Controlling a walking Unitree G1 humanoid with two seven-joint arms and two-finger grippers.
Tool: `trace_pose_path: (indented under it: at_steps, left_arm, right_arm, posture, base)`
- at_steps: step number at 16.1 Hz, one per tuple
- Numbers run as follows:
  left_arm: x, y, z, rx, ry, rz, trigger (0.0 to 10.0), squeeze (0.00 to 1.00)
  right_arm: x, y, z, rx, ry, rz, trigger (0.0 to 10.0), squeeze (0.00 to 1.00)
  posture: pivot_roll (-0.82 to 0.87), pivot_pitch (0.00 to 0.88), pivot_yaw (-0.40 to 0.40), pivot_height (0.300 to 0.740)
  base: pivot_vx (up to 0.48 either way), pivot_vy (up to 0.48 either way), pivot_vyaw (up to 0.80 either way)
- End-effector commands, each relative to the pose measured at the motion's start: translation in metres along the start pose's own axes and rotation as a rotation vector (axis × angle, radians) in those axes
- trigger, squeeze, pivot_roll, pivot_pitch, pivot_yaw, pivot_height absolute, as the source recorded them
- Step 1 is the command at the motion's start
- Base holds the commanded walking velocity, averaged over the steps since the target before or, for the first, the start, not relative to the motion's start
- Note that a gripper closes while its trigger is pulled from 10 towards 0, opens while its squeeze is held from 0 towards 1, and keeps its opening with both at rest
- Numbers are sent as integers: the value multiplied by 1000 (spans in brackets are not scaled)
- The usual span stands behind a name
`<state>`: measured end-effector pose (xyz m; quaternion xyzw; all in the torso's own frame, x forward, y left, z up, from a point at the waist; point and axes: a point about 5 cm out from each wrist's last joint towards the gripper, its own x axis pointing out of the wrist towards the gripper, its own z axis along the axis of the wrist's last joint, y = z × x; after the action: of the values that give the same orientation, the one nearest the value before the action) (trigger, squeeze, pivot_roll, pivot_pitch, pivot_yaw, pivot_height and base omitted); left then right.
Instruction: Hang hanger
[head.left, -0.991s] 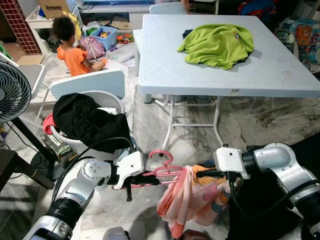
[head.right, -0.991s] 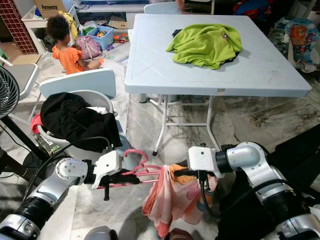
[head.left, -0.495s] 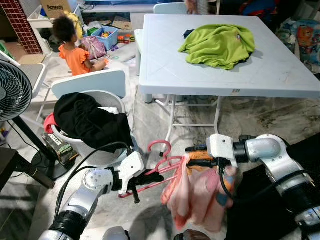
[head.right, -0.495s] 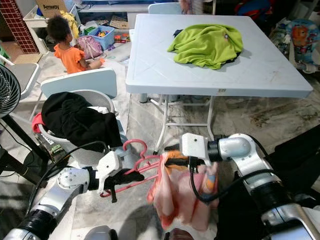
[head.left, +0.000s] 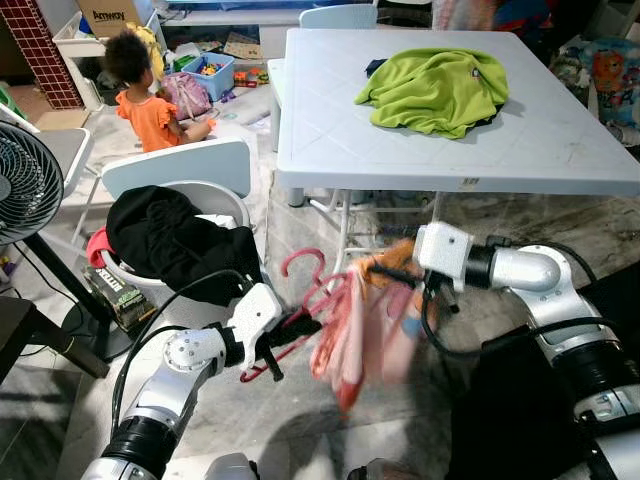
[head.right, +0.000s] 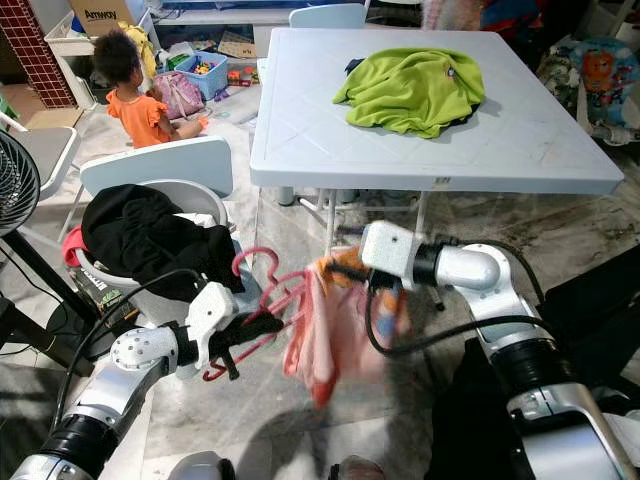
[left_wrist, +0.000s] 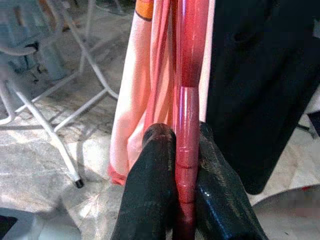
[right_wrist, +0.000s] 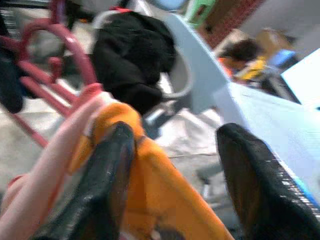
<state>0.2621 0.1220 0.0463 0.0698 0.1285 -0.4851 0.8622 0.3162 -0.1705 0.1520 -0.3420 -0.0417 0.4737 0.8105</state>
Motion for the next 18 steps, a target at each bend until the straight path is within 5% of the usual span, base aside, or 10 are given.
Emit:
trace_pose_path:
  at_steps: [1,7,14,15,16,18]
  left_arm:
    - [0,8,12,6,-44,44,0,0]
    - [-2,9,12,-8,-23,33,0,0]
    - [-18,20,10,30,38,32,0,0]
    - [-18,24,12,25,23,50,0,0]
    - [-18,24,14,35,22,50,0,0]
    - [-14,23,21,39,3,32,0,0]
  right_arm:
    - [-4,-8,-3,13,9,-102,10000,1000]
    - [-9,16,-19,220,12,-162,10000,1000]
    - [-30,21,-56,295,275,-151,10000,1000]
    - [-29,29,-60,324,304,-120,10000,910]
    - [-29,37,-64,335,328,-92,10000,0]
    - [-26,64,-70,386,370,28,10000,0]
  posture:
    - [-61,0,-22,740]
    - [-64,5,-2,740]
    - [-50,19,-3,740]
    - [-52,17,0,740]
    - [-51,16,0,740]
    - [-51,16,0,740]
  base:
    - [0,0,0]
    - [0,0,0]
    - [0,0,0]
    - [0,0,0]
    - [0,0,0]
    - [0,0,0]
